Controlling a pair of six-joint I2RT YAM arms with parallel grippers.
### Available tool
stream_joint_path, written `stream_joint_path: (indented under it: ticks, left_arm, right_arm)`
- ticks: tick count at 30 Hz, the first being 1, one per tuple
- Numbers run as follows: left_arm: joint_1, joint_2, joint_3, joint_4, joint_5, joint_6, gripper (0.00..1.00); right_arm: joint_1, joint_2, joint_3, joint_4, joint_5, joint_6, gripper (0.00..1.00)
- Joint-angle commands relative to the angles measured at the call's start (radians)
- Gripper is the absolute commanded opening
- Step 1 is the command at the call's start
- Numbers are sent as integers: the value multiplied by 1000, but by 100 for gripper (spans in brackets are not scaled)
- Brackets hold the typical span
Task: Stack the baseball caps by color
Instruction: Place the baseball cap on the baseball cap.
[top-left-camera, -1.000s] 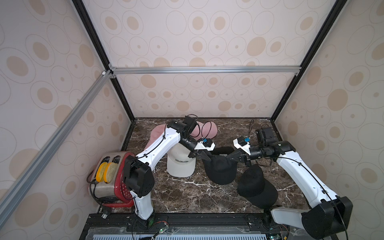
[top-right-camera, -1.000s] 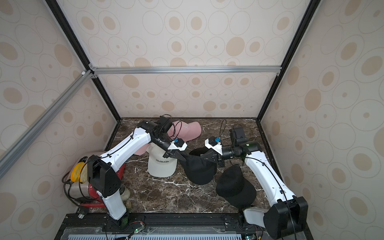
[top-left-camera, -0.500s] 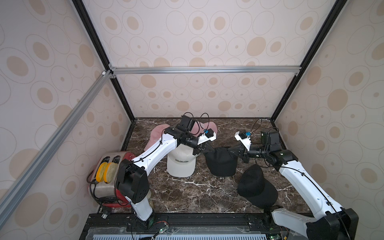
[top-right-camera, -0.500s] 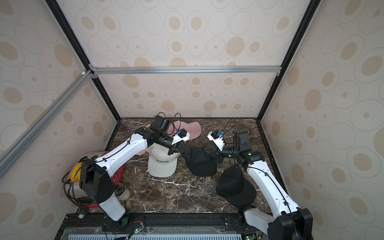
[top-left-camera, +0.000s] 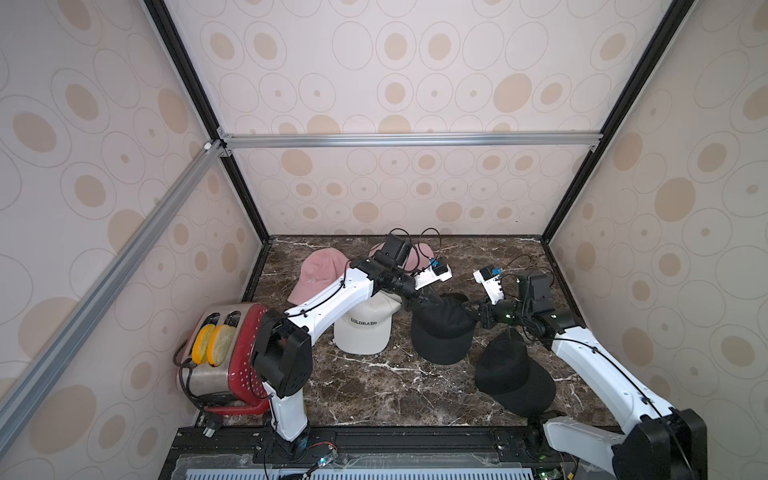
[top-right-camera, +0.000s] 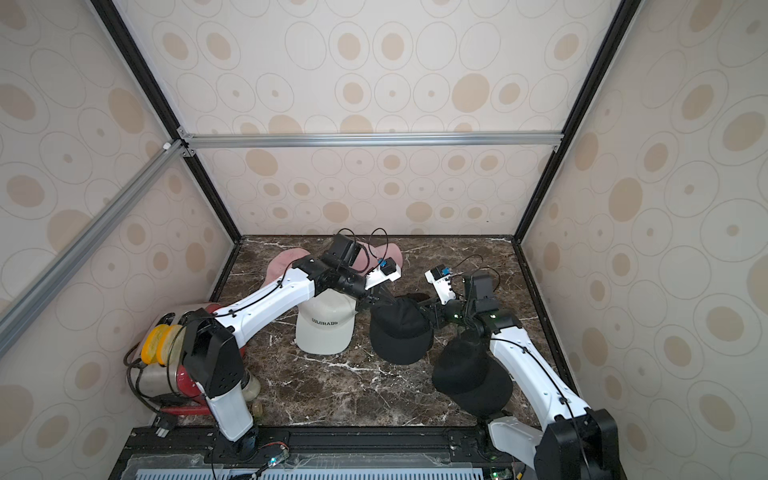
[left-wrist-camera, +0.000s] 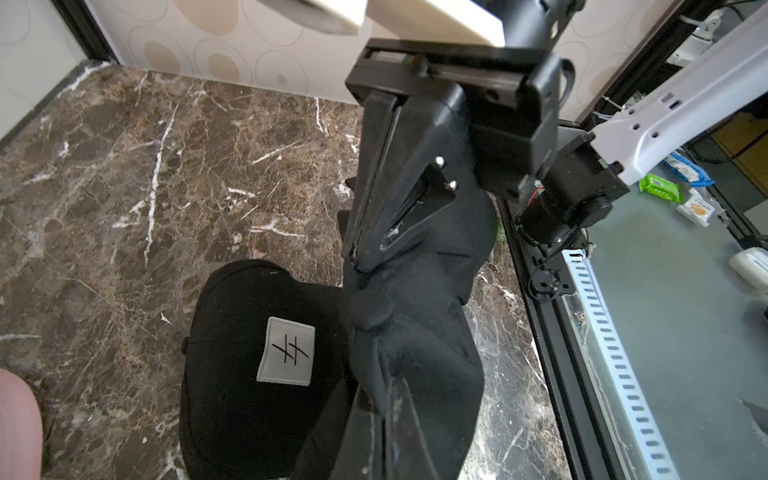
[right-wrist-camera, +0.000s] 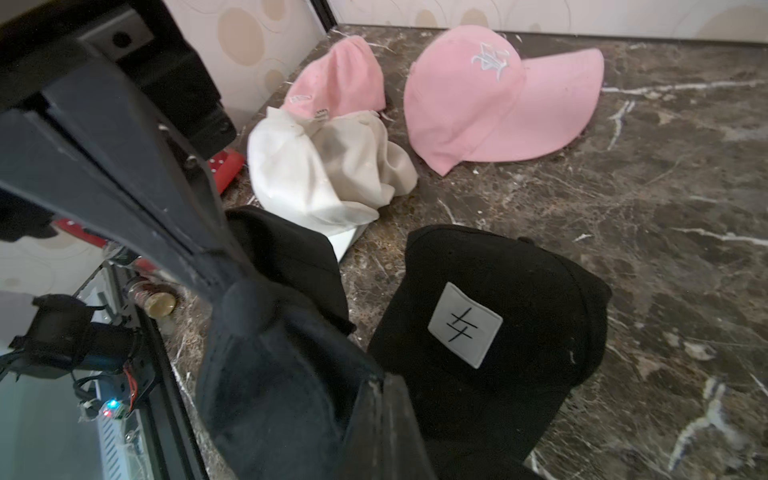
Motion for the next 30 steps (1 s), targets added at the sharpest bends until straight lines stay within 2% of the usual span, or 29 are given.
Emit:
stream_joint_path:
  ticks: [1,4,14,23,30]
  left_arm:
    - [-3,34,36,4,69,-24,0]
    - [-4,50,35,8,74,-36,0]
    - [-2,110,67,12,34,-34,0]
    - [0,191,143,10,-27,-63,0]
    - [5,229,162,11,-102,-56,9]
  right_arm:
    - [-76,97,64,-1,-8,46,0]
    - [-137,136,80,14,-106,81,0]
    - [-140,184,96,-44,-85,47,0]
    - [-159,338,163,-55,-59,49,0]
    - [-163,424,225,-89,-32,45,1]
